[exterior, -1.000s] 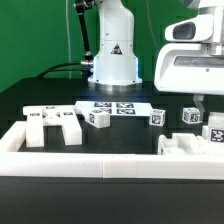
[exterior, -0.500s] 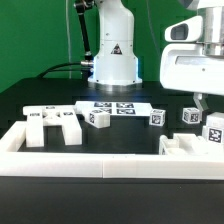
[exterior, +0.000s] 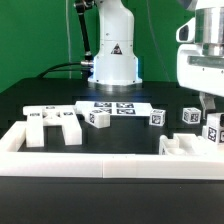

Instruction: Assemble chair

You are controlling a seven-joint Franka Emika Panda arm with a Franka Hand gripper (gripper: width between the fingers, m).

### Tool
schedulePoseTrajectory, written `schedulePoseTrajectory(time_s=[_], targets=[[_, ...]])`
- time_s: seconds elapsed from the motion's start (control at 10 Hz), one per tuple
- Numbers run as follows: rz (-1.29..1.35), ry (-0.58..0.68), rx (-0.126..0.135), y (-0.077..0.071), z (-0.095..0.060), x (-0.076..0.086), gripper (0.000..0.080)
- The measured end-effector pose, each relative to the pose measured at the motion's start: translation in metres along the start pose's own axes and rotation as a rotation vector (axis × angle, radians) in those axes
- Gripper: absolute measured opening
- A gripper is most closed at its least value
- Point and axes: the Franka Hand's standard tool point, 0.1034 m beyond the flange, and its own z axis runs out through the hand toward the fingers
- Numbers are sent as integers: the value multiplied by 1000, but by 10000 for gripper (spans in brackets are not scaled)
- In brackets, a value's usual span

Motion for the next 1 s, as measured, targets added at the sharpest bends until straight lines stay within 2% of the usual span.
schedulePoseTrajectory(time_s=[0.5,0.7,0.8,0.9,1.0], targets=[[330,-23,2,0,0,1,290],[337,-26,3,0,0,2,290],[273,-27,-9,1,0,1,290],[182,-33,-28,1,-1,0,464],[88,-35,-24,0,-2,0,602]])
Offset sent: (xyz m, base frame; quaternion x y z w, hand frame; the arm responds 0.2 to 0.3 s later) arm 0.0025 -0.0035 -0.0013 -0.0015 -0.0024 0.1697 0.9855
